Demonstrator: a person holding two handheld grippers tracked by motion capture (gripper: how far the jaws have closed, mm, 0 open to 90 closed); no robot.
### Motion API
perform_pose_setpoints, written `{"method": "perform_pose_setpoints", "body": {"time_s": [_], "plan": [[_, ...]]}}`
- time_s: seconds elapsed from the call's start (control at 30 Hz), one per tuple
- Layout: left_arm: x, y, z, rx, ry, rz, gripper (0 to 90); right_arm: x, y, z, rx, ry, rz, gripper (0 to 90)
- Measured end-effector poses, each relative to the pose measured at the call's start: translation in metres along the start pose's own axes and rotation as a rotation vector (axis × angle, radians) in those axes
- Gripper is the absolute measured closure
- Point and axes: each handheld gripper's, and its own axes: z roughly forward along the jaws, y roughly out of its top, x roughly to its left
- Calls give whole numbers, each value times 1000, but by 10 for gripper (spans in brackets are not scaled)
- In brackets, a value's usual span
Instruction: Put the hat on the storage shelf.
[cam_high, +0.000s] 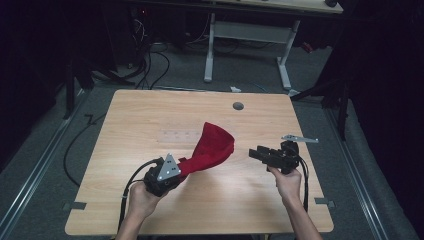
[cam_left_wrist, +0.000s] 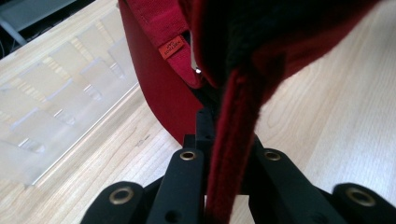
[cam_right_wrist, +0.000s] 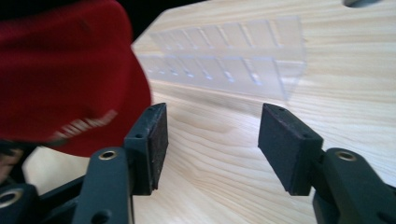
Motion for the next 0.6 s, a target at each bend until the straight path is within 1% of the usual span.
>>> {"method": "perform_pose_setpoints", "body": {"time_s": [0.03,0.13,0.17,0.2,0.23,0.27,0.3,0.33,0.37,0.4,0.43,0.5,0.57,0.6], "plan": [[2,1,0,-5,2,-10,857,-3,-4,2,6,-21,-8,429],[7,5,0,-28,7,-46,857,-11,-16,9,48,-84,-18,440],[7,5,0,-28,7,-46,857,-11,-16,9,48,-84,-18,440],[10,8,-1,-46,6,-73,857,-15,-24,13,66,-132,-45,437],[10,8,-1,-46,6,-73,857,-15,-24,13,66,-132,-45,437],[14,12,-2,-61,5,-98,857,-18,-31,17,92,-185,-76,432],[14,12,-2,-61,5,-98,857,-18,-31,17,92,-185,-76,432],[18,15,-3,-68,1,-132,857,-20,-37,22,110,-231,-104,426],[21,16,-3,-70,4,-137,857,-20,-39,24,125,-263,-121,423],[21,16,-3,-70,4,-137,857,-20,-39,24,125,-263,-121,423],[24,18,-2,-76,19,-137,857,-20,-46,28,133,-316,-160,417],[28,21,-2,-91,23,-166,857,-23,-50,33,141,-338,-171,409],[31,24,-3,-102,24,-183,857,-24,-53,37,147,-373,-182,400],[33,25,-3,-107,27,-193,857,-23,-54,38,149,-382,-186,396]]}}
